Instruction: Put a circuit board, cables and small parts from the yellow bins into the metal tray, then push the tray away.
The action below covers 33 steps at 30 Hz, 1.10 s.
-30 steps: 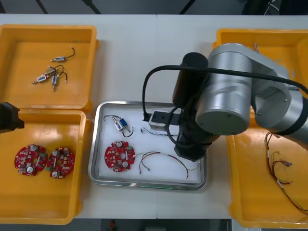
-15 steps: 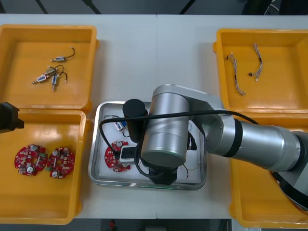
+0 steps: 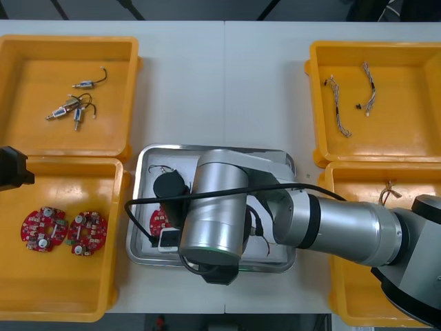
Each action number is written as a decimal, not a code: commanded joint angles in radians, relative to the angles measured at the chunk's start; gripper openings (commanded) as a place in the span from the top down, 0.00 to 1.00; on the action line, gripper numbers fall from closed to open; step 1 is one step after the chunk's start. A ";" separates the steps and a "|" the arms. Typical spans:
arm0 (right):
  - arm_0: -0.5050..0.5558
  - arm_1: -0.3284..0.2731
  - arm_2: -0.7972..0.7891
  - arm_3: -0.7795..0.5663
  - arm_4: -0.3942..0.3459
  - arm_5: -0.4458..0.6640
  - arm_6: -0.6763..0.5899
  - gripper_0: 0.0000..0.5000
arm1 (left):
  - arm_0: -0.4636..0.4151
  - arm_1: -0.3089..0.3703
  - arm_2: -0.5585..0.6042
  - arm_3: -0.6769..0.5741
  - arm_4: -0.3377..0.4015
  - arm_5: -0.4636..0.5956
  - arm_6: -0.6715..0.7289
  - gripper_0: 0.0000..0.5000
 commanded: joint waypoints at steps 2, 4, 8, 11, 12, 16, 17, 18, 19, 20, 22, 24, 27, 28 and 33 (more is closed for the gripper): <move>0.057 0.046 0.011 -0.020 0.063 -0.010 -0.046 0.00 | 0.014 0.049 0.018 -0.002 0.008 -0.009 -0.031 0.00; 0.080 0.055 0.011 -0.020 0.094 -0.015 -0.051 0.00 | 0.014 0.049 0.018 -0.002 0.008 -0.009 -0.031 0.00; 0.103 0.061 0.016 -0.020 0.127 -0.018 -0.055 0.00 | 0.014 0.049 0.018 -0.002 0.008 -0.009 -0.031 0.00; 0.123 0.061 0.027 -0.018 0.158 -0.027 -0.058 0.00 | 0.014 0.049 0.018 -0.002 0.008 -0.009 -0.031 0.00; 0.126 0.063 0.028 -0.020 0.163 -0.030 -0.058 0.00 | 0.014 0.049 0.018 -0.002 0.008 -0.009 -0.031 0.00; 0.137 0.063 0.034 -0.020 0.179 -0.036 -0.061 0.00 | 0.014 0.049 0.018 -0.002 0.008 -0.009 -0.031 0.00; 0.139 0.063 0.034 -0.020 0.181 -0.038 -0.063 0.00 | 0.014 0.049 0.018 -0.002 0.008 -0.009 -0.031 0.00; 0.142 0.063 0.034 -0.018 0.183 -0.039 -0.063 0.00 | 0.014 0.049 0.018 -0.002 0.008 -0.009 -0.031 0.00; 0.146 0.063 0.034 -0.020 0.186 -0.041 -0.061 0.00 | 0.014 0.049 0.018 -0.002 0.008 -0.009 -0.031 0.00; 0.146 0.063 0.034 -0.020 0.187 -0.043 -0.063 0.00 | 0.014 0.049 0.018 -0.002 0.008 -0.009 -0.031 0.00; 0.146 0.063 0.034 -0.020 0.190 -0.044 -0.063 0.19 | 0.014 0.049 0.018 -0.002 0.008 -0.009 -0.031 0.00; 0.146 0.063 0.034 -0.020 0.195 -0.047 -0.063 0.38 | 0.014 0.049 0.018 -0.002 0.008 -0.009 -0.031 0.00; 0.148 0.061 0.034 -0.020 0.204 -0.052 -0.063 0.88 | 0.014 0.049 0.018 -0.002 0.008 -0.009 -0.031 0.00; 0.148 0.061 0.034 -0.020 0.207 -0.053 -0.063 0.96 | 0.014 0.049 0.018 -0.002 0.008 -0.009 -0.031 0.00; 0.148 0.061 0.034 -0.020 0.218 -0.055 -0.063 1.00 | 0.014 0.049 0.018 -0.002 0.008 -0.009 -0.031 0.00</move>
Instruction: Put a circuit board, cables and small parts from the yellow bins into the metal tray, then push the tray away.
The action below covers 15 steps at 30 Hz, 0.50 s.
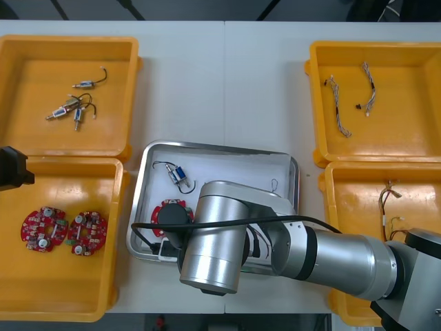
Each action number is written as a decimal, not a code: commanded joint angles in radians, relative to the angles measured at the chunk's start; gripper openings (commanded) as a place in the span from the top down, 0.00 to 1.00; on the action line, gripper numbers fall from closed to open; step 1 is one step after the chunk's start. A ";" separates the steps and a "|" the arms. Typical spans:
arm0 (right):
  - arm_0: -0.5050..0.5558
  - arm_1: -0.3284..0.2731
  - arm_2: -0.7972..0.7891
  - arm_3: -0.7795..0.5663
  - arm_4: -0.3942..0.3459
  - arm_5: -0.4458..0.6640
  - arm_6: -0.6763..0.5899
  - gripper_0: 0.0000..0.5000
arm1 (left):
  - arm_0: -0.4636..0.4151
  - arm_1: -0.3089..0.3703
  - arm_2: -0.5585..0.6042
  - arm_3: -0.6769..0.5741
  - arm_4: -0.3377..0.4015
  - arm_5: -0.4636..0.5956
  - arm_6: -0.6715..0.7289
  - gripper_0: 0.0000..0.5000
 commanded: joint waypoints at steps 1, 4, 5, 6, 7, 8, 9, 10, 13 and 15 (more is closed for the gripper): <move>0.013 0.025 0.015 -0.020 0.022 -0.010 -0.048 1.00 | 0.014 0.049 0.018 -0.002 0.007 -0.009 -0.031 0.00; 0.013 0.019 0.017 -0.024 0.035 -0.008 -0.041 1.00 | 0.014 0.049 0.018 -0.002 0.007 -0.009 -0.031 0.00; 0.013 0.017 0.017 -0.026 0.038 -0.008 -0.041 1.00 | 0.014 0.049 0.018 -0.002 0.007 -0.009 -0.031 0.00; 0.011 0.013 0.017 -0.031 0.041 -0.010 -0.038 1.00 | 0.014 0.049 0.018 -0.002 0.007 -0.009 -0.031 0.00; 0.011 0.010 0.017 -0.032 0.043 -0.008 -0.038 1.00 | 0.014 0.049 0.018 -0.002 0.007 -0.009 -0.031 0.00; 0.008 0.002 0.017 -0.041 0.043 -0.010 -0.037 1.00 | 0.014 0.049 0.018 -0.002 0.007 -0.009 -0.031 0.00; 0.007 -0.001 0.017 -0.046 0.045 -0.008 -0.037 1.00 | 0.014 0.049 0.018 -0.002 0.007 -0.009 -0.031 0.00; 0.002 -0.016 0.018 -0.063 0.045 -0.008 -0.035 1.00 | 0.014 0.049 0.018 -0.002 0.007 -0.009 -0.031 0.00; -0.013 -0.038 0.024 -0.084 0.045 -0.008 -0.034 1.00 | 0.014 0.049 0.018 -0.002 0.007 -0.009 -0.031 0.00; -0.027 -0.052 0.030 -0.095 0.043 -0.010 -0.032 1.00 | 0.014 0.049 0.018 -0.002 0.007 -0.009 -0.031 0.00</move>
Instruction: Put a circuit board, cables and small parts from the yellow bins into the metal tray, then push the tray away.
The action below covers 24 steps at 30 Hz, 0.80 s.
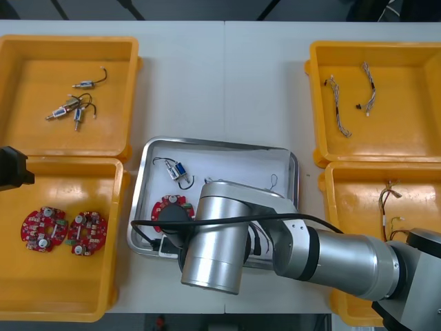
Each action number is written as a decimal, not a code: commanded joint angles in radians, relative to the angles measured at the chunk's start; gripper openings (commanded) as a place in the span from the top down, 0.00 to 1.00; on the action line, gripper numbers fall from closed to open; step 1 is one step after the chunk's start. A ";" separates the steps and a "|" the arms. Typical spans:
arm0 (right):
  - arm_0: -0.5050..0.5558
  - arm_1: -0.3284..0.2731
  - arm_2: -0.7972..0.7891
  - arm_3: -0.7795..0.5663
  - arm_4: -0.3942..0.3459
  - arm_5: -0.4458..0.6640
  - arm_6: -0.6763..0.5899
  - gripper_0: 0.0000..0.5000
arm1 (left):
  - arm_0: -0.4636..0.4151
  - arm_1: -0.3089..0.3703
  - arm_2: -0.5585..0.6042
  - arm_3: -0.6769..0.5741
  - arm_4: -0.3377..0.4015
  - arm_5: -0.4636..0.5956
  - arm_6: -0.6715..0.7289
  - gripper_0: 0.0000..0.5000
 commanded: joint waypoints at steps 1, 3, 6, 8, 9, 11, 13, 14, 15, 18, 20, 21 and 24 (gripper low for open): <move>-0.047 -0.051 0.039 -0.069 0.004 -0.009 -0.032 1.00 | 0.014 0.049 0.018 -0.002 0.007 -0.009 -0.031 0.00; -0.065 -0.067 0.047 -0.069 0.006 -0.012 -0.032 1.00 | 0.014 0.049 0.018 -0.002 0.007 -0.009 -0.031 0.00; -0.082 -0.077 0.047 -0.069 0.006 -0.017 -0.031 1.00 | 0.014 0.049 0.018 -0.002 0.007 -0.009 -0.031 0.00; -0.102 -0.090 0.047 -0.069 0.006 -0.022 -0.031 1.00 | 0.014 0.049 0.018 -0.002 0.007 -0.009 -0.031 0.00; -0.116 -0.099 0.047 -0.069 0.006 -0.023 -0.029 1.00 | 0.014 0.049 0.018 -0.002 0.007 -0.009 -0.031 0.00; -0.131 -0.106 0.047 -0.069 0.006 -0.026 -0.026 1.00 | 0.014 0.049 0.018 -0.002 0.007 -0.009 -0.031 0.00; -0.148 -0.114 0.047 -0.069 0.006 -0.028 -0.024 1.00 | 0.014 0.049 0.018 -0.002 0.007 -0.009 -0.031 0.00; -0.154 -0.117 0.047 -0.069 0.006 -0.029 -0.023 1.00 | 0.014 0.049 0.018 -0.002 0.007 -0.009 -0.031 0.00; -0.171 -0.123 0.047 -0.064 0.006 -0.032 -0.021 1.00 | 0.014 0.049 0.018 -0.002 0.007 -0.009 -0.031 0.00; -0.197 -0.133 0.047 -0.061 0.002 -0.038 -0.014 1.00 | 0.014 0.049 0.018 -0.002 0.007 -0.009 -0.031 0.00; -0.210 -0.137 0.047 -0.058 -0.002 -0.043 -0.012 1.00 | 0.014 0.049 0.018 -0.002 0.007 -0.009 -0.031 0.00; -0.230 -0.143 0.047 -0.053 -0.013 -0.049 -0.006 1.00 | 0.014 0.049 0.018 -0.002 0.007 -0.009 -0.031 0.00; -0.263 -0.151 0.048 -0.038 -0.030 -0.060 0.006 1.00 | 0.014 0.049 0.018 -0.002 0.007 -0.009 -0.031 0.00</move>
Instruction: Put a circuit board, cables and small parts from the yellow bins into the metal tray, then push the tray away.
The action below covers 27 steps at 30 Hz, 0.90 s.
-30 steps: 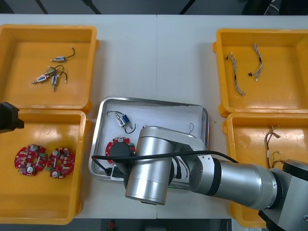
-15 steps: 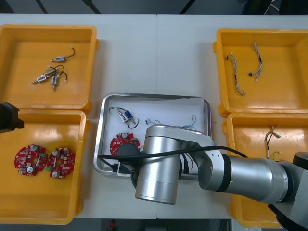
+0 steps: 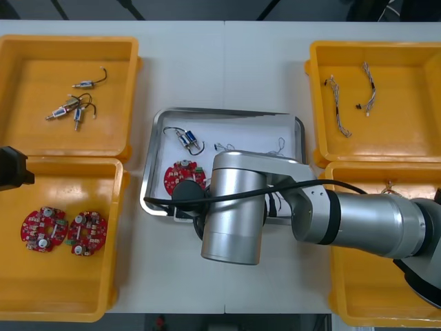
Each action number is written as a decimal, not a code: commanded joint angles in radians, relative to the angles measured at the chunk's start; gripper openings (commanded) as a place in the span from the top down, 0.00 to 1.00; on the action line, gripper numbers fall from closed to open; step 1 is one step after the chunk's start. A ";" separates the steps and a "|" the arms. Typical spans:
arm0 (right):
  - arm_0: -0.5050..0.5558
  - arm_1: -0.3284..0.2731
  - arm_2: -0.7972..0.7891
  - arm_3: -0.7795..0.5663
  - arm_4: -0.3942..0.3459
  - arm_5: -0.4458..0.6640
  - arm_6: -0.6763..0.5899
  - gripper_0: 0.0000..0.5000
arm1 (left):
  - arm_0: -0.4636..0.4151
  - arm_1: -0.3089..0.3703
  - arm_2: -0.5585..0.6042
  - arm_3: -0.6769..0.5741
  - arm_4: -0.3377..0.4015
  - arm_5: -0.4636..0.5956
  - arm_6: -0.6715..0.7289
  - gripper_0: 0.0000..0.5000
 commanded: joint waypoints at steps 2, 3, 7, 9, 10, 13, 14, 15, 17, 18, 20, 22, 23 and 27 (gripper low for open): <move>-0.100 -0.027 0.013 0.011 -0.033 -0.029 0.012 1.00 | 0.014 0.048 0.018 -0.003 0.007 -0.009 -0.031 0.00; -0.100 -0.027 0.013 0.011 -0.033 -0.029 0.012 1.00 | 0.014 0.048 0.018 -0.003 0.007 -0.009 -0.031 0.00; -0.139 -0.029 0.013 0.064 -0.041 -0.054 0.040 1.00 | 0.014 0.048 0.018 -0.003 0.007 -0.009 -0.031 0.00; -0.149 -0.029 0.013 0.083 -0.041 -0.067 0.052 1.00 | 0.014 0.048 0.018 -0.003 0.007 -0.009 -0.031 0.00; -0.156 -0.030 0.013 0.093 -0.041 -0.086 0.061 1.00 | 0.014 0.048 0.018 -0.003 0.007 -0.009 -0.031 0.00; -0.169 -0.032 0.013 0.129 -0.041 -0.135 0.075 1.00 | 0.014 0.048 0.018 -0.003 0.007 -0.009 -0.031 0.00; -0.172 -0.032 0.013 0.133 -0.041 -0.143 0.080 1.00 | 0.014 0.048 0.018 -0.003 0.007 -0.009 -0.031 0.00; -0.182 -0.032 0.014 0.149 -0.041 -0.156 0.087 1.00 | 0.014 0.048 0.018 -0.003 0.007 -0.009 -0.031 0.00; -0.199 -0.032 0.013 0.176 -0.041 -0.182 0.103 1.00 | 0.014 0.048 0.018 -0.003 0.007 -0.009 -0.031 0.00; -0.203 -0.032 0.013 0.185 -0.041 -0.192 0.107 1.00 | 0.014 0.048 0.018 -0.003 0.007 -0.009 -0.031 0.00; -0.215 -0.032 0.013 0.211 -0.039 -0.209 0.121 1.00 | 0.014 0.048 0.018 -0.003 0.007 -0.009 -0.031 0.00; -0.226 -0.032 0.013 0.228 -0.039 -0.218 0.156 1.00 | 0.014 0.048 0.018 -0.003 0.007 -0.009 -0.031 0.00; -0.237 -0.032 0.013 0.244 -0.039 -0.222 0.187 1.00 | 0.014 0.048 0.018 -0.003 0.007 -0.009 -0.031 0.00; -0.260 -0.032 0.013 0.296 -0.039 -0.242 0.251 1.00 | 0.014 0.048 0.018 -0.003 0.007 -0.009 -0.031 0.00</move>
